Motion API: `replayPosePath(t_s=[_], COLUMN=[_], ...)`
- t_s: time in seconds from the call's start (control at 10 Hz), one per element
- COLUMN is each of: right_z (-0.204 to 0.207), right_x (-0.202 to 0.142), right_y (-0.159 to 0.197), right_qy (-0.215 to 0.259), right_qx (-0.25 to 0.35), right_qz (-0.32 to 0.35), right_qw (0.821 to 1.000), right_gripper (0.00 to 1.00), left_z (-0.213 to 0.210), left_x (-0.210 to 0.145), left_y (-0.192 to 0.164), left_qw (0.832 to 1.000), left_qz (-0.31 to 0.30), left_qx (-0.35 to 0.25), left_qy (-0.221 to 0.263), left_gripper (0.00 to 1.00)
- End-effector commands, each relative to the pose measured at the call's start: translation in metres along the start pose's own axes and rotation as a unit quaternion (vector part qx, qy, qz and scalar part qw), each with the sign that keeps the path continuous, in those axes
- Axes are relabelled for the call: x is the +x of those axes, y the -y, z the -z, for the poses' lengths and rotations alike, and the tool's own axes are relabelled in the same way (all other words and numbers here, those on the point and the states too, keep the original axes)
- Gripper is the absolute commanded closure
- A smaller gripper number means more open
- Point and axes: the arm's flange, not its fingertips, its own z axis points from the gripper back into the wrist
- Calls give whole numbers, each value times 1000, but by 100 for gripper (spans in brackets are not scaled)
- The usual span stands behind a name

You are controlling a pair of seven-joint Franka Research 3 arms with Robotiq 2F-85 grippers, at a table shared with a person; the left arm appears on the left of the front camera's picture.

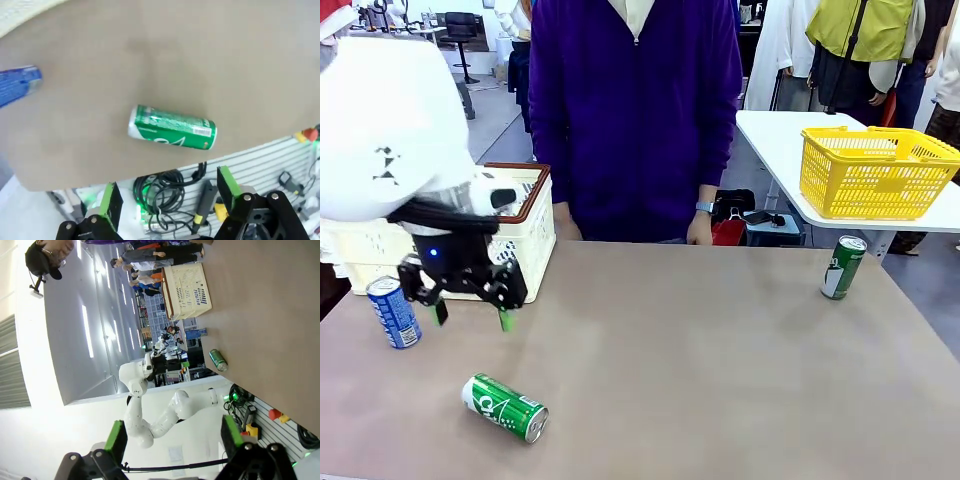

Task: Place the drinks into the Shopping basket.
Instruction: Pick up one drink and place it into the Shopping basket.

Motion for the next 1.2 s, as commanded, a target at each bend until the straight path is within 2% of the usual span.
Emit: replayPosePath(t_s=[0.0,0.1,0.2,0.4,0.5,0.6,0.7,0.8,0.9,1.0,1.1], right_z=[0,0,0,0,0,0,0,0,0,0,0], right_x=[-1,-1,-1,-1,-1,-1,-1,-1,-1,-1,-1], right_y=[-2,-2,-2,-2,-2,-2,-2,-2,-2,-2,-2], right_qy=[1,1,1,1,1,1,1,1,1,1,1], right_qx=[-4,-4,-4,-4,-4,-4,-4,-4,-4,-4,-4], right_qz=[-1,-1,-1,-1,-1,-1,-1,-1,-1,-1,-1], right_qw=[1000,1000,1000,1000,1000,1000,1000,1000,1000,1000,1000], right_gripper=[0,0,0,0,0,0,0,0,0,0,0], left_z=[20,26,9,9,14,21,26,34,38,45,51], left_x=[-3,-5,0,0,4,8,5,-8,-19,-24,-23], left_y=[-14,-17,4,4,2,18,19,10,4,-1,-5], left_qw=[997,995,999,999,998,922,799,624,511,423,347], left_qz=[64,89,29,29,51,384,602,779,853,897,928], left_qx=[-24,-39,-10,-10,-25,-36,6,13,14,10,7], left_qy=[-33,-32,-19,-19,-31,-34,7,63,103,130,133], left_gripper=[0,0,0,0,0,0,0,0,0,0,0])
